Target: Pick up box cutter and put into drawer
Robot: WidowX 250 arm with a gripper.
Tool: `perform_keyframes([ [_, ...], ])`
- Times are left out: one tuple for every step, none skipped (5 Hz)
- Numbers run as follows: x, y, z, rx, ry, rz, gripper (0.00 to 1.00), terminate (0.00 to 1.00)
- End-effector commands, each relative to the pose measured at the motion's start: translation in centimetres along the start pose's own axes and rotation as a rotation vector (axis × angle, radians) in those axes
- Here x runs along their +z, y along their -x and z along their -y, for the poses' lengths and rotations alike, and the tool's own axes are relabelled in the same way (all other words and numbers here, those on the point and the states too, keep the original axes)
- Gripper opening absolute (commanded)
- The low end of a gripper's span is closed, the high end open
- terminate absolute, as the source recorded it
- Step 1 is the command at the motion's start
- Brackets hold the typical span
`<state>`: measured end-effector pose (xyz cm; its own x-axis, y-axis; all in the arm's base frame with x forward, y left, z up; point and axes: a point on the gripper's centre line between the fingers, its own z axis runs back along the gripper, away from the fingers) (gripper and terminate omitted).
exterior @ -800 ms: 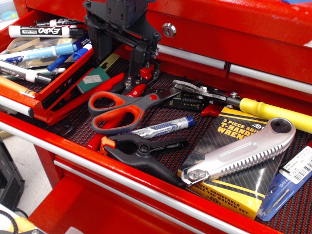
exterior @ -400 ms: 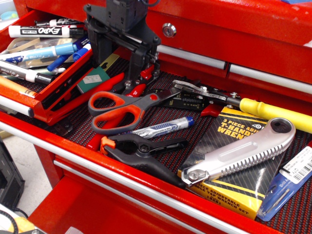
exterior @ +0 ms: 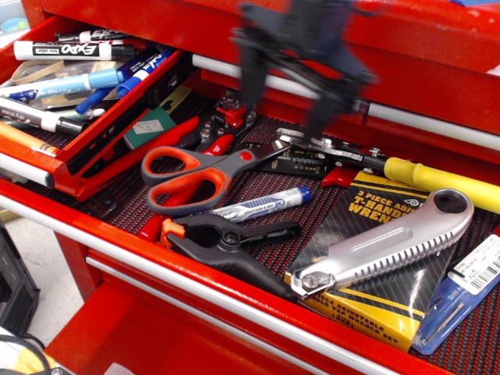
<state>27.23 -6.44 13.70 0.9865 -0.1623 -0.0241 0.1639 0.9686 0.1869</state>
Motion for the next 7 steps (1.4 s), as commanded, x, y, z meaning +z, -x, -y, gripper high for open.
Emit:
perform_keyframes([
  [2.5,-0.7,8.0,-0.143,0.126,0.192,1.0,0.0],
  [0.9,-0.9,11.6,-0.19,0.108,0.251,1.0,0.0],
  [-0.9,-1.1,11.7,-0.203,0.119,0.278,1.0,0.0],
  [-1.8,-1.0,11.0,-0.203,0.109,0.282,1.0,0.0],
  [-2.5,-0.8,10.1,-0.219,0.075,0.275,1.0,0.0],
  [-2.8,-1.0,9.1,-0.224,0.082,0.265,1.0,0.0],
  [-4.0,-1.1,8.7,-0.217,0.077,0.279,1.0,0.0],
])
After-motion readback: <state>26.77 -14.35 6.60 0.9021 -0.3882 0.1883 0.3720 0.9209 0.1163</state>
